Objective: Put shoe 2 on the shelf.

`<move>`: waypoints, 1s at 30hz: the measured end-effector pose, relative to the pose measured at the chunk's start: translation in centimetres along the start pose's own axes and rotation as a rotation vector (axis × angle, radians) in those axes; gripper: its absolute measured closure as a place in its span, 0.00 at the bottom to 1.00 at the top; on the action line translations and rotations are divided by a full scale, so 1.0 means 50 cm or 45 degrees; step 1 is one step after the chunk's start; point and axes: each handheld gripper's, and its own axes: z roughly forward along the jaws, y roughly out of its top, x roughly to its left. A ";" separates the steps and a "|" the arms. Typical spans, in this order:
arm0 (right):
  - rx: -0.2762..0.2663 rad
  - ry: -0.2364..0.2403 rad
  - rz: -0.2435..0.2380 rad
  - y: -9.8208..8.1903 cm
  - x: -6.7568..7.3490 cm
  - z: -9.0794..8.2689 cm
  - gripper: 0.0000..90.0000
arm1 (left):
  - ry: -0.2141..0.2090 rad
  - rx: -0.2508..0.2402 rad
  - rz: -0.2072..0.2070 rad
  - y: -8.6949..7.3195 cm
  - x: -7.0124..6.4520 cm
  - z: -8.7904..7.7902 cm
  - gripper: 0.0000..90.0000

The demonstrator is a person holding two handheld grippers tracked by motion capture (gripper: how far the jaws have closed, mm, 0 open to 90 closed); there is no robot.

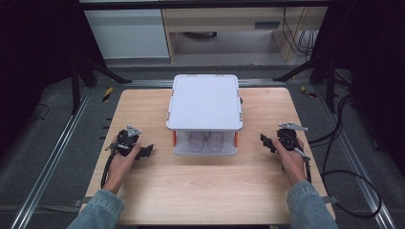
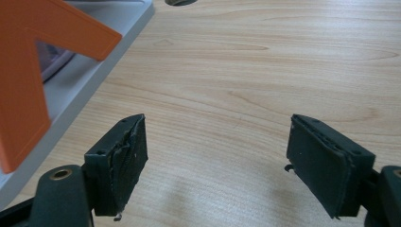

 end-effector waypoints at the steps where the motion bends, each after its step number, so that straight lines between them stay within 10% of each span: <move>1: 0.003 -0.009 -0.007 -0.001 0.000 0.002 0.23 | 0.003 0.005 -0.001 -0.001 0.001 0.003 0.07; 30: 0.156 -0.140 -0.102 -0.039 0.031 0.001 0.11 | -0.043 -0.015 -0.146 -0.026 0.003 0.009 0.02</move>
